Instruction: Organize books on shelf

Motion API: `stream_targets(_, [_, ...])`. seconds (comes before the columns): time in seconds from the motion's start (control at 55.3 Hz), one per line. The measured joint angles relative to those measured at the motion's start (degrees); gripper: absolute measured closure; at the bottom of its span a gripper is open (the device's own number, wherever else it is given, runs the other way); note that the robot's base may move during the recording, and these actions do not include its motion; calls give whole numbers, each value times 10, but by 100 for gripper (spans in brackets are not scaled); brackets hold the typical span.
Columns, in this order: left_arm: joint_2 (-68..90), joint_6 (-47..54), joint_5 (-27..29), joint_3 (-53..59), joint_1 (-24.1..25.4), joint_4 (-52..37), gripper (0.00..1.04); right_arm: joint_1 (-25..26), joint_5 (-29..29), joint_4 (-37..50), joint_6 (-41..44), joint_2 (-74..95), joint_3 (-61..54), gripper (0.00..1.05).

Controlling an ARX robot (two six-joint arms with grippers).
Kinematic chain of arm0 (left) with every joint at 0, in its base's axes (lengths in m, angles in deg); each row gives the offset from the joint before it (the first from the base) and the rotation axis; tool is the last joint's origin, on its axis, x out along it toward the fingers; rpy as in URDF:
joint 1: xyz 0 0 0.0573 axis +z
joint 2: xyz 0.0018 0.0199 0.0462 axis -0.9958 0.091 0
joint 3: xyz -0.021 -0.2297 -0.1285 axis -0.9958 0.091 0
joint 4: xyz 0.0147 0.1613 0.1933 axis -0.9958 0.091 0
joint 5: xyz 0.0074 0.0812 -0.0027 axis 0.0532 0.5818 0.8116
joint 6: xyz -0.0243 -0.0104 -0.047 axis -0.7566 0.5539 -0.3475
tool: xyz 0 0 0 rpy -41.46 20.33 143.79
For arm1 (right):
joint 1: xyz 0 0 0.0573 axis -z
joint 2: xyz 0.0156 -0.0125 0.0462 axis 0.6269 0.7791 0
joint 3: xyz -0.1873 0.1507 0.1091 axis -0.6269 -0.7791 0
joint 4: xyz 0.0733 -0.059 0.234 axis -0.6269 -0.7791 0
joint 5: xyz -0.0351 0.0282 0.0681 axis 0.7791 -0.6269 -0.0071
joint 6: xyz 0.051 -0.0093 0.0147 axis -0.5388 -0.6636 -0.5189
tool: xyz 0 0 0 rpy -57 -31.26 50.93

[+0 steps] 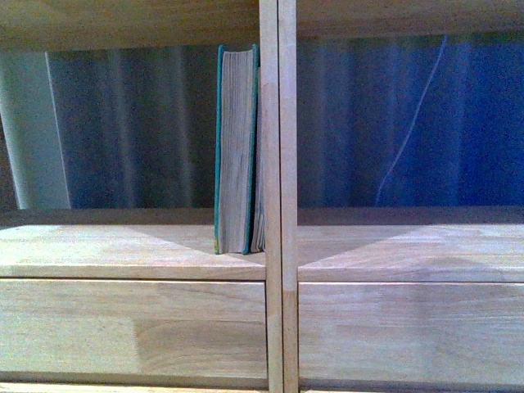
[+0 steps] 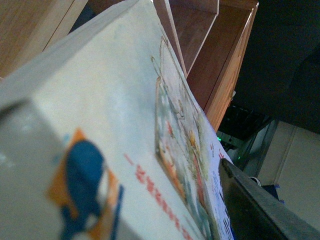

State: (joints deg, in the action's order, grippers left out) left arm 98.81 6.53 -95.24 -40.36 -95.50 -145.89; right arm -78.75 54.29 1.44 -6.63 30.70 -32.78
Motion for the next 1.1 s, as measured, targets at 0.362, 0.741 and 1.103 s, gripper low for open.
stream_targets(0.362, [-7, 5, 4, 9, 0, 12, 98, 47, -1, -18, -22, 9, 0, 97])
stream_targets(0.741, [-16, 31, 9, 19, 18, 39, 98, 110, 43, -50, -35, 15, 7, 67])
stream_targets(1.103, [-65, 98, -29, 34, 116, 119, 98, 326, -21, -52, 6, -2, -36, 15])
